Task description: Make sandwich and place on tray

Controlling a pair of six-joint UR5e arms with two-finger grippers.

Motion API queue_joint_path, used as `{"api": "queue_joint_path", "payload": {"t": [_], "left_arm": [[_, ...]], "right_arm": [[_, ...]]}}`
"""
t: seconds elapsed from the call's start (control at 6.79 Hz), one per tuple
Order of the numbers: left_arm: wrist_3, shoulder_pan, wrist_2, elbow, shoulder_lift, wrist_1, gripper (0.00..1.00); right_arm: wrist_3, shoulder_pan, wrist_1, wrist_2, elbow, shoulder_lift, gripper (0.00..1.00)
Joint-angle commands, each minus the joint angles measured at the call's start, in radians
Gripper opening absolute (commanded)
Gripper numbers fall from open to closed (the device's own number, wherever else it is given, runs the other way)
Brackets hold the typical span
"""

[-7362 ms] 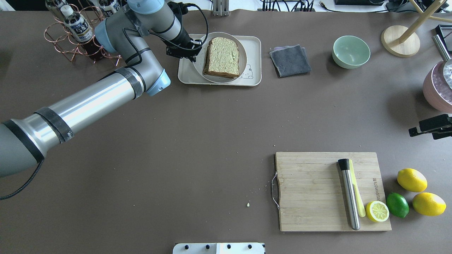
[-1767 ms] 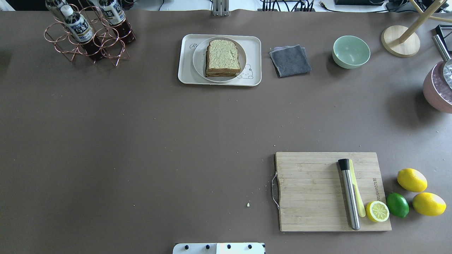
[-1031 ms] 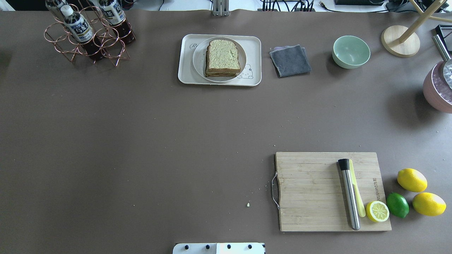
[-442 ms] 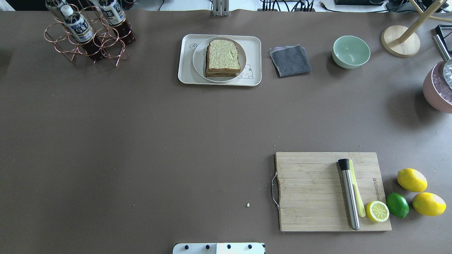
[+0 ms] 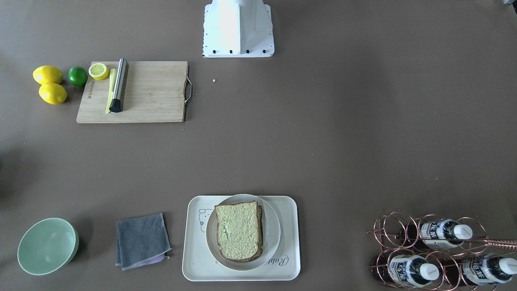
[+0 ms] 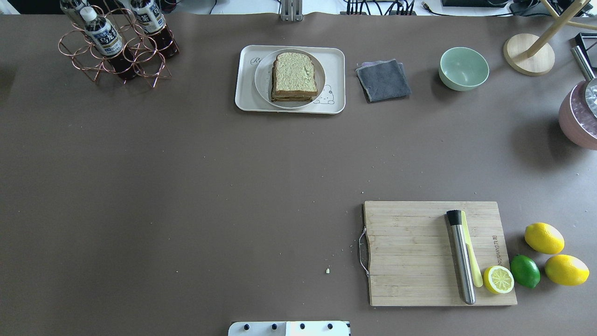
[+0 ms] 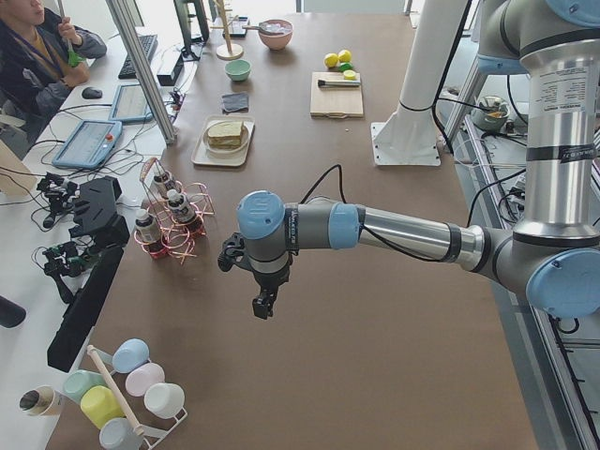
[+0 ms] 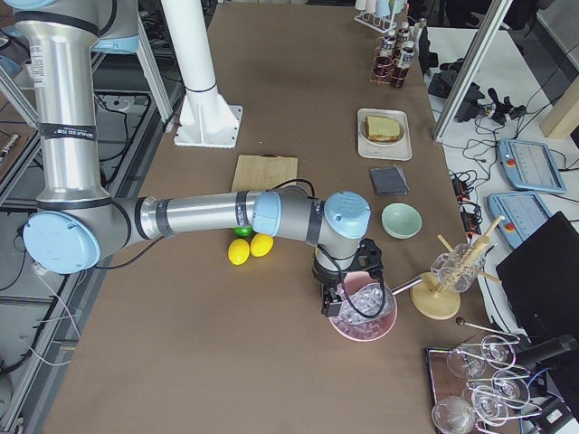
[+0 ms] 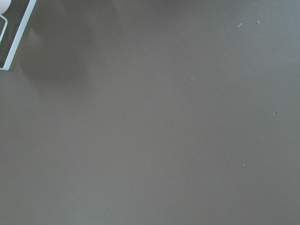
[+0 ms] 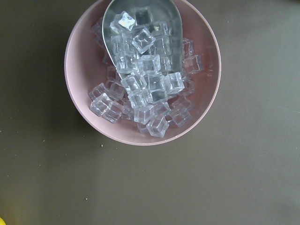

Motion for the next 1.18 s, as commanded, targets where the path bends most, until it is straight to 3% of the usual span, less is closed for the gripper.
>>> {"api": "queue_joint_path", "payload": {"t": [0.0, 1.03], "left_arm": [[-0.010, 0.000, -0.002, -0.005, -0.003, -0.001, 0.97], [-0.011, 0.002, -0.002, -0.012, 0.001, -0.002, 0.97]], "right_arm": [[0.001, -0.001, 0.000, 0.002, 0.003, 0.001, 1.00], [0.001, 0.001, 0.000, -0.007, 0.014, -0.014, 1.00]]}}
